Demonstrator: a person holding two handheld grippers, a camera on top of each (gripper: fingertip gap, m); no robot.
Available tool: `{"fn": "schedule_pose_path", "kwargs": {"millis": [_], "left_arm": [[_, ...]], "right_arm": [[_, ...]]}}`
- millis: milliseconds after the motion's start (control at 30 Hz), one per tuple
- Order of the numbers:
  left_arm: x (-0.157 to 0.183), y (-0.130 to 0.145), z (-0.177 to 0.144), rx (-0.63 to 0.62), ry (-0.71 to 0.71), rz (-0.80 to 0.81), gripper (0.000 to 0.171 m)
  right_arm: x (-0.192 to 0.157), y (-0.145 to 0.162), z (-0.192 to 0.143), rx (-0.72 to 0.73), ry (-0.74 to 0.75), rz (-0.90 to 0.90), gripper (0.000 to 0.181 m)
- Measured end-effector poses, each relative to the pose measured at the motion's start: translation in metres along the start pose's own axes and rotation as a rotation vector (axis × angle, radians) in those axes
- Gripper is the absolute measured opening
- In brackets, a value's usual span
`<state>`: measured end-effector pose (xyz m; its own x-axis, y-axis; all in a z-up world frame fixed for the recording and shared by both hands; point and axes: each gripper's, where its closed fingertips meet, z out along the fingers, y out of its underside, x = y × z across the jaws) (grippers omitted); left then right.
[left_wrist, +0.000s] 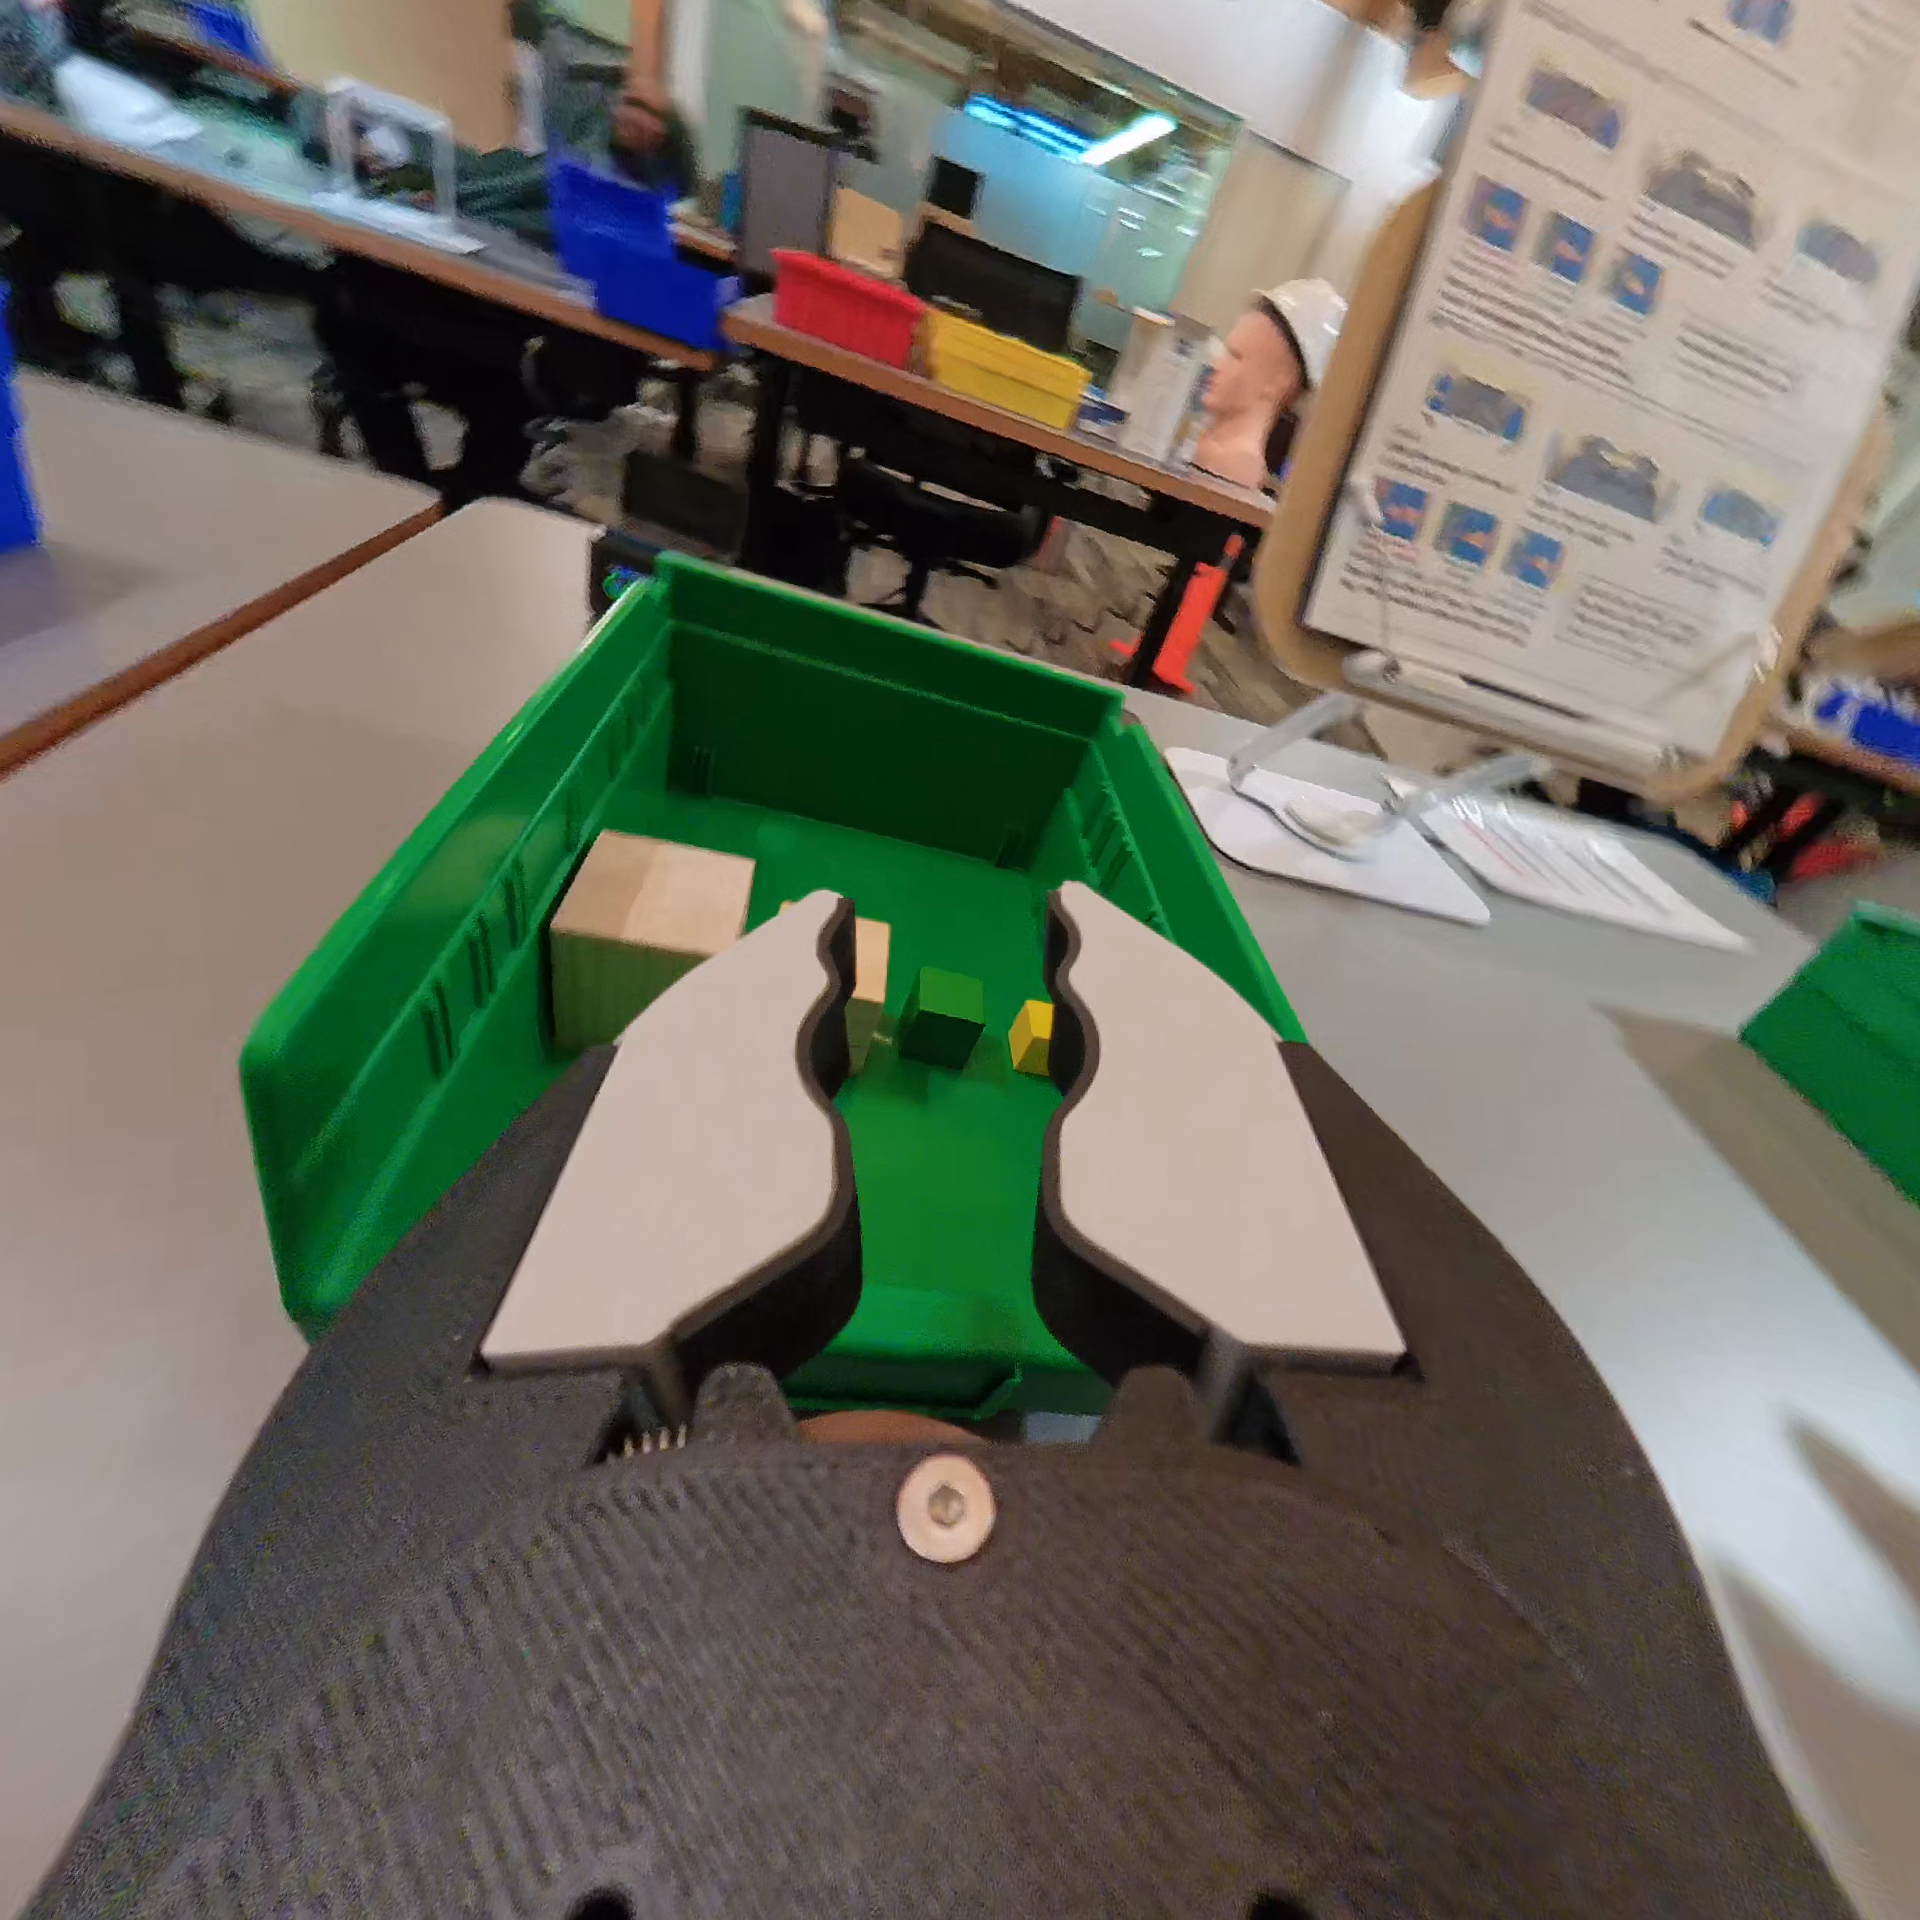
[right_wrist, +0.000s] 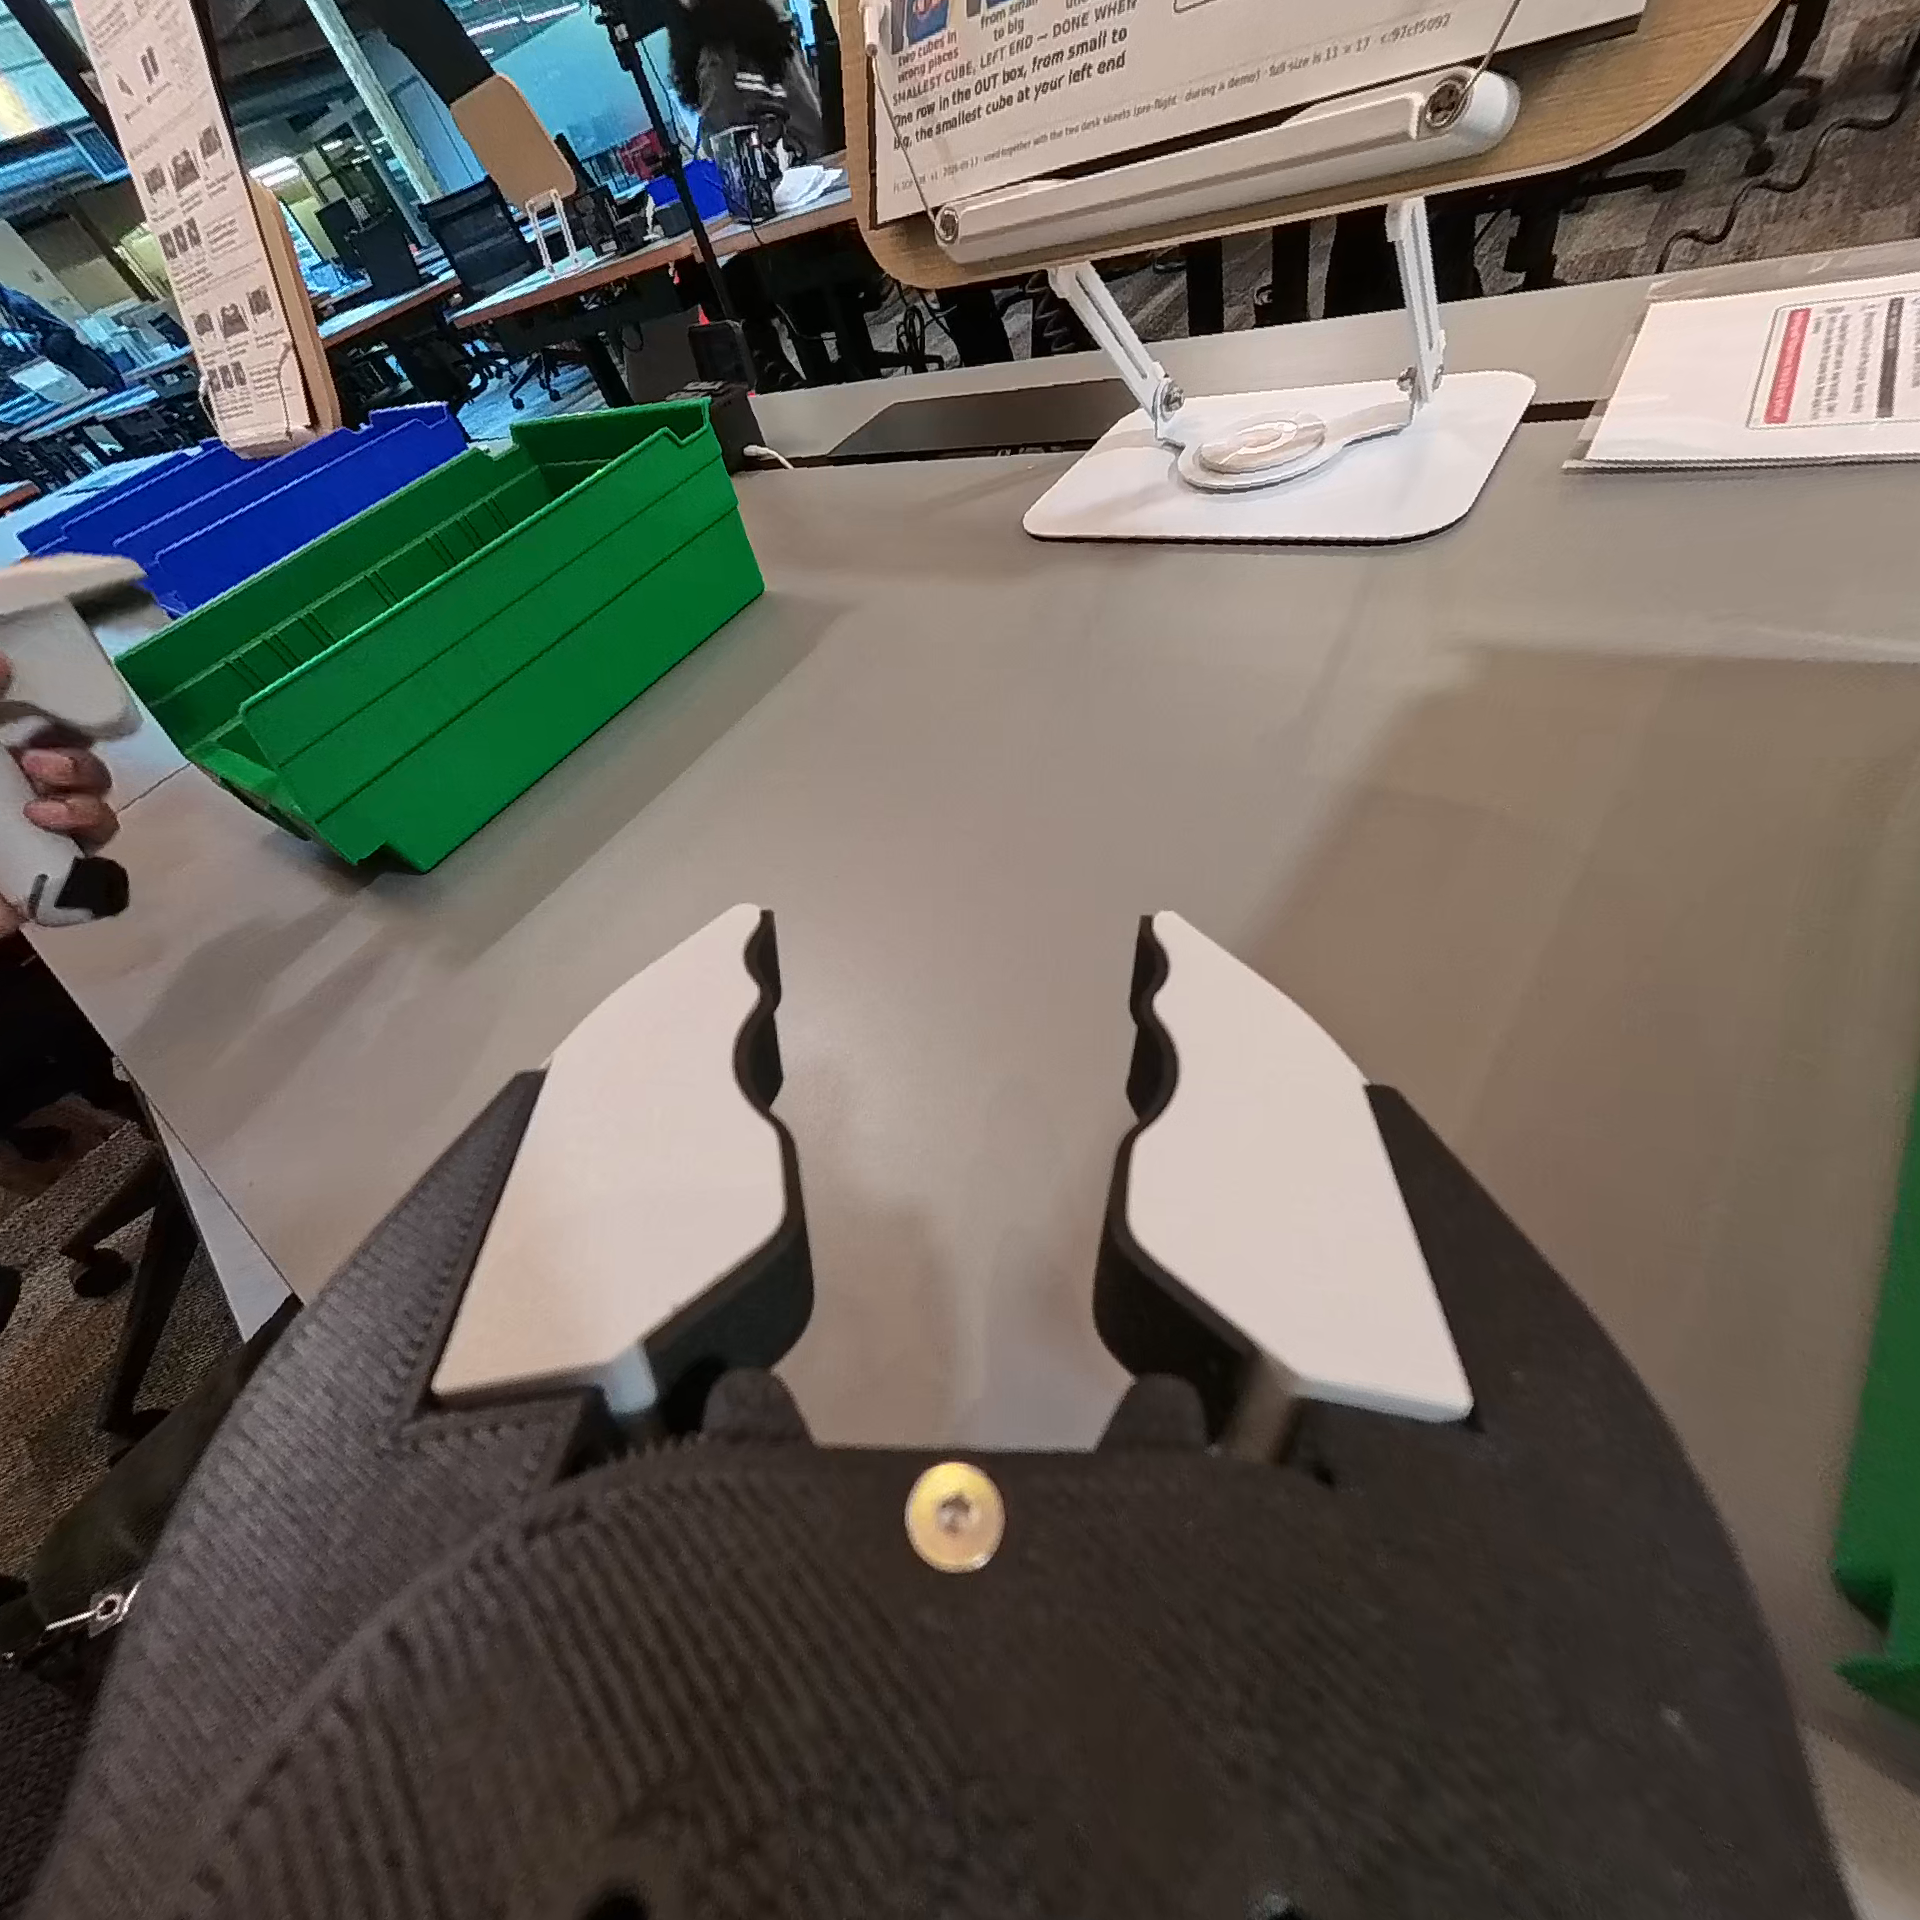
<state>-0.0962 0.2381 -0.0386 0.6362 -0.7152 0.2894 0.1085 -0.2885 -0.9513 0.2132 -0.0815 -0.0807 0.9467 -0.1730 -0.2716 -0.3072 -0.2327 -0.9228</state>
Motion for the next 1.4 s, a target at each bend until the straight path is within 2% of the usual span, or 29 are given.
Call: {"fn": "schedule_pose_path", "kwargs": {"millis": [33, 167, 233, 300, 400, 467, 633, 800, 1033, 1167, 1200, 1300, 1400], "left_arm": [[0.004, -0.002, 0.002, -0.027, 0.045, 0.076, 0.036], [0.005, 0.011, 0.006, -0.291, 0.166, 0.471, 0.05], [0.014, 0.016, 0.01, -0.351, 0.238, 0.661, 0.05], [0.027, 0.034, 0.015, -0.48, 0.346, 0.85, 0.053], [0.032, 0.049, 0.032, -0.633, 0.405, 1.15, 0.054], [0.038, 0.054, 0.048, -0.686, 0.459, 1.261, 0.051], [0.048, 0.086, 0.068, -0.948, 0.646, 1.241, 0.054], [0.038, 0.104, 0.092, -1.003, 0.679, 1.331, 0.051], [0.033, 0.124, 0.111, -1.065, 0.746, 1.265, 0.046], [0.026, 0.132, 0.114, -1.123, 0.732, 1.283, 0.035], [0.025, 0.134, 0.115, -1.123, 0.724, 1.3, 0.026], [0.026, 0.125, 0.117, -1.08, 0.711, 1.343, 0.024], [0.031, 0.093, 0.116, -1.012, 0.671, 1.291, 0.024]], "right_arm": [[0.0, 0.0, 0.0, 0.002, 0.0, 0.001, 0.066], [0.001, 0.004, 0.0, -0.008, -0.009, 0.02, 0.066], [0.0, 0.006, 0.0, -0.011, -0.015, 0.043, 0.066], [-0.001, 0.005, 0.0, -0.004, -0.019, 0.065, 0.066], [-0.004, 0.004, 0.0, 0.002, -0.014, 0.072, 0.065], [-0.006, 0.005, 0.002, -0.004, -0.01, 0.069, 0.065], [-0.011, 0.015, 0.012, -0.051, -0.01, 0.053, 0.064], [-0.012, 0.019, 0.019, -0.064, -0.021, 0.071, 0.064], [-0.01, 0.019, 0.028, -0.07, -0.049, 0.12, 0.063], [-0.013, 0.016, 0.033, -0.064, -0.084, 0.152, 0.063], [-0.014, 0.016, 0.033, -0.063, -0.092, 0.156, 0.063], [-0.017, 0.014, 0.033, -0.06, -0.11, 0.156, 0.063], [-0.021, 0.012, 0.03, -0.053, -0.118, 0.145, 0.062]]}}
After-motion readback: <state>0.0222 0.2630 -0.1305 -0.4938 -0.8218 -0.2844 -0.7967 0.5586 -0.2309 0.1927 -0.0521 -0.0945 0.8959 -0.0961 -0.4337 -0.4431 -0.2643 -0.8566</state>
